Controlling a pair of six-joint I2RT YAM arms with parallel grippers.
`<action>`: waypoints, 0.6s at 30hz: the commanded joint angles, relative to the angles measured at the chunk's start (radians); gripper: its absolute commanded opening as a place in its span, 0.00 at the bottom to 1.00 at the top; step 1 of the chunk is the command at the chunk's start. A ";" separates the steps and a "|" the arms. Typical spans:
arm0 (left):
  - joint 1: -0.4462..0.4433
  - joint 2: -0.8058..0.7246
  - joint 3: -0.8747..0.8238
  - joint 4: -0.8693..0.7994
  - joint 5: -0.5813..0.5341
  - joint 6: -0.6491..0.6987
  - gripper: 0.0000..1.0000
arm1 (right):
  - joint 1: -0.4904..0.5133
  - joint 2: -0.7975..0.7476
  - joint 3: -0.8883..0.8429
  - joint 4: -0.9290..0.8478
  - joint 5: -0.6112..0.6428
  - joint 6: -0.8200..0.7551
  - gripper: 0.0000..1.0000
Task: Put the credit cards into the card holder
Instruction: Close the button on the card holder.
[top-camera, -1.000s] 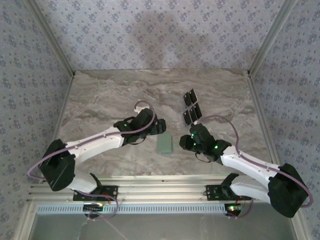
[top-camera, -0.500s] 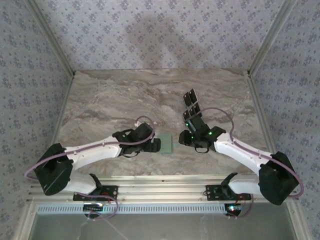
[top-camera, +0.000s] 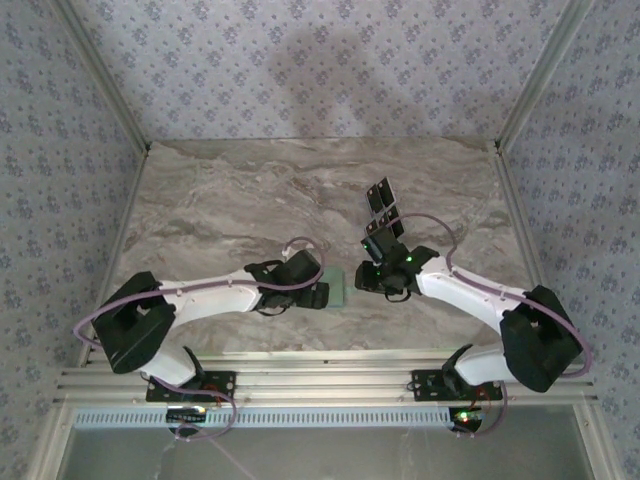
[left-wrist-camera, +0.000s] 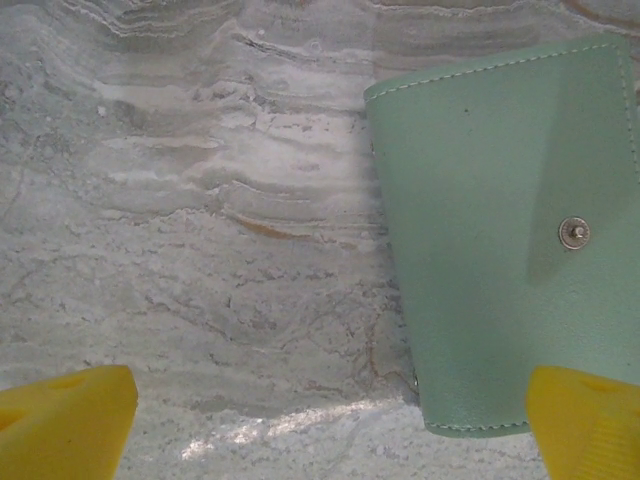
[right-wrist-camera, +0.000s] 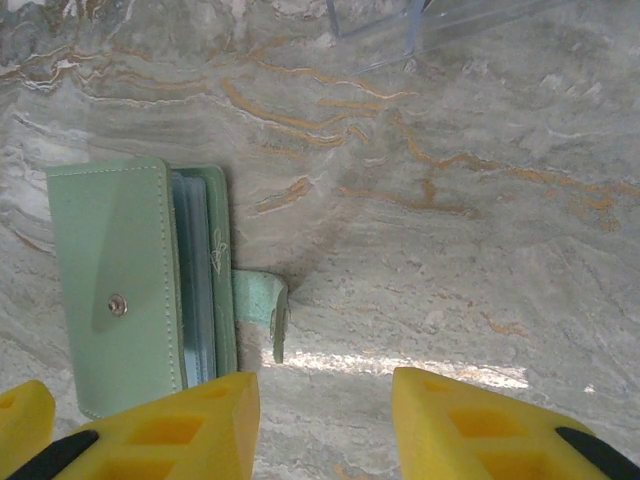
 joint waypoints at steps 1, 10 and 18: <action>-0.005 0.020 0.030 0.011 -0.022 0.021 1.00 | 0.006 0.016 0.024 -0.012 -0.003 -0.017 0.41; -0.024 0.081 0.060 -0.058 -0.043 0.038 1.00 | 0.003 0.050 0.037 0.001 -0.017 -0.031 0.41; -0.044 0.158 0.094 -0.118 -0.069 0.035 0.99 | 0.005 0.080 0.060 0.001 -0.020 -0.042 0.41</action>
